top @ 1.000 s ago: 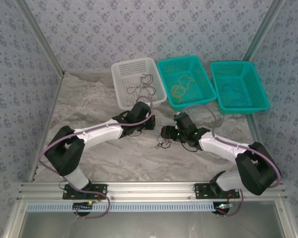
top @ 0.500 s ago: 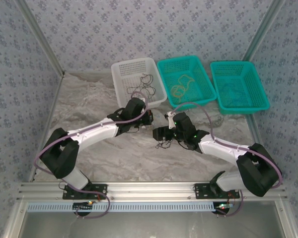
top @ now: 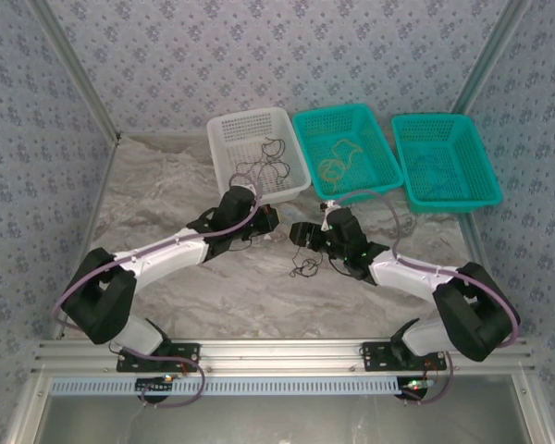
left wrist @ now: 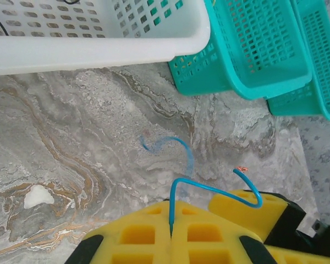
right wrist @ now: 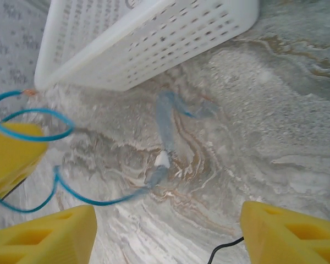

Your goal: Untangle the cables

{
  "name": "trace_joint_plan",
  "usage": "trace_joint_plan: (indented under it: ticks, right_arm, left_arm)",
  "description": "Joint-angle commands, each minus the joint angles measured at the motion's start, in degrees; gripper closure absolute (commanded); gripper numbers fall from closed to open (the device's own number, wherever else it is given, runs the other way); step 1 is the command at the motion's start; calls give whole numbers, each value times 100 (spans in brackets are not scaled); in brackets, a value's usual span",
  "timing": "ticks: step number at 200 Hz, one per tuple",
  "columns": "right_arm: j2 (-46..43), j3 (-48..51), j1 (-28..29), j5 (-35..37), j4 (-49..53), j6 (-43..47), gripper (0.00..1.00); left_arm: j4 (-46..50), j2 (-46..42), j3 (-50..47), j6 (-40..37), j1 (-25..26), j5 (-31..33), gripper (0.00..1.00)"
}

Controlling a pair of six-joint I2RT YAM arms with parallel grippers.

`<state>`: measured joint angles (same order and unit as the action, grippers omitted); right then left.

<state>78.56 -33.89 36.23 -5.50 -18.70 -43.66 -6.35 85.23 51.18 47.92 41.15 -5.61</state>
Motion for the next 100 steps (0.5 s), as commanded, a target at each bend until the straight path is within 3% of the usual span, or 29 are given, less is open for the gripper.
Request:
trace_joint_plan:
  ticks: [1, 35, 81, 100]
  right_arm:
    - [167, -104, -16, 325, -271, -703, 32]
    - [392, -191, -63, 326, -596, -1002, 35]
    - [494, -237, -121, -86, -1073, -1406, 29]
    - [613, -294, -112, -171, -1177, -1504, 33]
  left_arm:
    - [-584, -240, -146, 233, -38, -33, 100]
    - [-854, -312, -298, 281, -52, -61, 100]
    - [-1010, -275, -359, 396, -81, -105, 100]
    - [-1415, -234, -466, 577, -127, -228, 100]
